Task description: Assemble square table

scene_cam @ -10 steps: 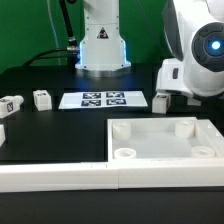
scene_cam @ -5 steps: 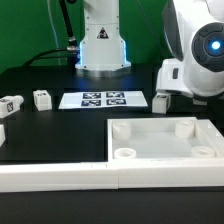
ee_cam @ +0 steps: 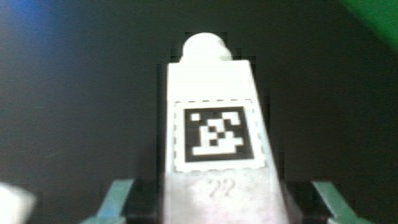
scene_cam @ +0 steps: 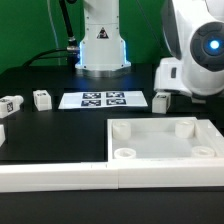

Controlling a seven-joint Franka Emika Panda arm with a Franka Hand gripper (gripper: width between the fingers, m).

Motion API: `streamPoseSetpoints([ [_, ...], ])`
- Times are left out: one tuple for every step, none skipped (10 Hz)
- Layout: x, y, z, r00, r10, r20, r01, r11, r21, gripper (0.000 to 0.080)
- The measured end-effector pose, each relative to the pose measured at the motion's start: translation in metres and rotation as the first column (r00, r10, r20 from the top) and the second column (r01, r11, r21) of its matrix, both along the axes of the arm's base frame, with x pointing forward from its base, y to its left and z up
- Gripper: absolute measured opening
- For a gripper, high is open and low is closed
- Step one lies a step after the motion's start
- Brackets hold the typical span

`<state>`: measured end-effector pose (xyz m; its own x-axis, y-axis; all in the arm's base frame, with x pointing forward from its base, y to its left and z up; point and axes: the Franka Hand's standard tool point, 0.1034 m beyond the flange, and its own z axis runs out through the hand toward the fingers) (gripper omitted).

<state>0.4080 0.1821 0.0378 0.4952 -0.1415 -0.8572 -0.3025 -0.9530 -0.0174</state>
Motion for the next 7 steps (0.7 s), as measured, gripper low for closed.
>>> streamPoseSetpoints([
  [0.018,-0.014,0.025,1.000,-0.018,0.021,0.018,1.000,0.004,0.0290],
  [0.028,-0.026,0.050,0.999,-0.033,0.037,0.033,0.999,0.007,0.0290],
  [0.037,-0.035,0.071,0.997,-0.043,0.062,0.043,0.999,0.007,0.0290],
  [0.038,-0.036,0.079,0.998,-0.041,0.056,0.040,0.999,0.010,0.0290],
  [0.041,-0.032,0.073,0.996,-0.039,0.084,0.039,0.999,0.005,0.0290],
  [0.049,-0.030,0.073,0.985,-0.045,0.165,0.048,0.999,-0.010,0.0290],
  [0.050,-0.029,0.076,0.975,-0.050,0.218,0.056,0.998,-0.021,0.0290],
])
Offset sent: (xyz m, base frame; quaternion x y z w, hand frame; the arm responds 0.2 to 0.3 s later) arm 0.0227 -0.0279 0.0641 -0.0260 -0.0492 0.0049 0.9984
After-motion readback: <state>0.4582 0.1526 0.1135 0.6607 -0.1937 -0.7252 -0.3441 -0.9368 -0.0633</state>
